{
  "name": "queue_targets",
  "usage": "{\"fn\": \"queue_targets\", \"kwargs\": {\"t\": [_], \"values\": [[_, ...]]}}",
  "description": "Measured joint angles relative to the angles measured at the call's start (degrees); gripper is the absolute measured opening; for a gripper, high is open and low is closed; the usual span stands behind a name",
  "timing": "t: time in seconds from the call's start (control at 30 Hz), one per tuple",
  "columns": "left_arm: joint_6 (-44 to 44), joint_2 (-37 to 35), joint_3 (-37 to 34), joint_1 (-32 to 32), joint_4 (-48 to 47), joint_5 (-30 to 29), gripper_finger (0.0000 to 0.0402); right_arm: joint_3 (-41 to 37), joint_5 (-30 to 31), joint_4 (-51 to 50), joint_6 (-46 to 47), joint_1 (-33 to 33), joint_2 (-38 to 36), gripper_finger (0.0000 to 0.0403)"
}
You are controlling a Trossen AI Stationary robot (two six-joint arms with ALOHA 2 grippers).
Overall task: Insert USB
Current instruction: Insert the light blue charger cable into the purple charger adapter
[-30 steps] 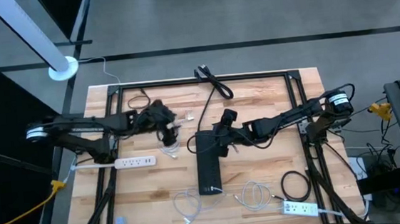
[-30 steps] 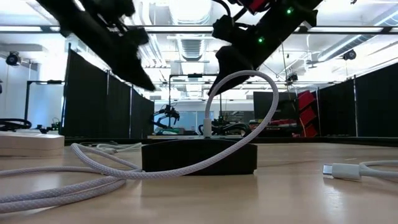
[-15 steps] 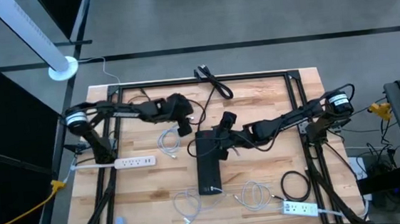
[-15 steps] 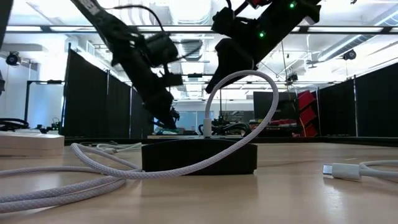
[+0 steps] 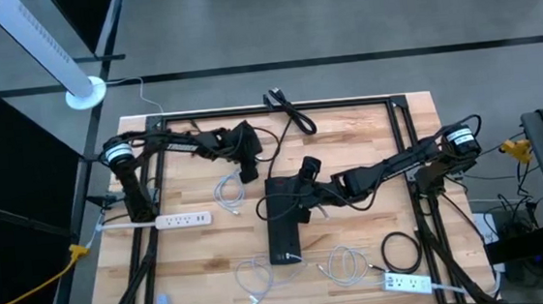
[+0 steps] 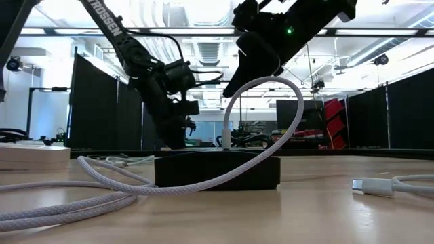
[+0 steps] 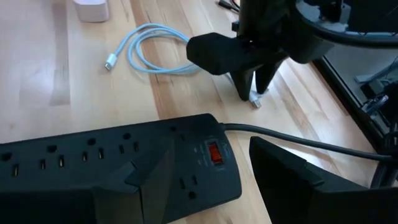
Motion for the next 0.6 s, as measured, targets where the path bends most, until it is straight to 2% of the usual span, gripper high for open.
{"fn": "queue_targets", "kwargs": {"t": [0.1, 0.2, 0.27, 0.4, 0.47, 0.6], "values": [[0.47, 1.62, 0.11, 0.05, 0.82, 0.75, 0.0176, 0.0, 0.0, -0.01, 0.5, 0.0, 0.0, 0.0195], [0.1, 2.45, 0.05, 0.11, 1.92, 1.13, 0.0177, 0.0, 0.04, 0.04, 1.54, 0.0, 0.0, 0.0195], [-0.23, 2.54, 0.01, 0.11, 1.86, 1.44, 0.0149, 0.0, 0.06, 0.02, 1.55, 0.0, 0.0, 0.0195], [-0.81, 2.24, -0.13, -0.05, 1.57, 1.06, 0.0035, 0.0, 0.15, 0.08, 1.18, 0.0, 0.0, 0.0195], [-1.44, 1.85, -0.25, 0.0, 1.68, 0.11, 0.0018, 0.0, 0.15, 0.33, 0.92, 0.0, 0.0, 0.0195], [-1.89, -1.43, -1.44, -0.73, 1.33, -0.13, 0.0017, -0.01, 0.23, 0.39, 0.96, 0.0, 0.0, 0.0195]]}}
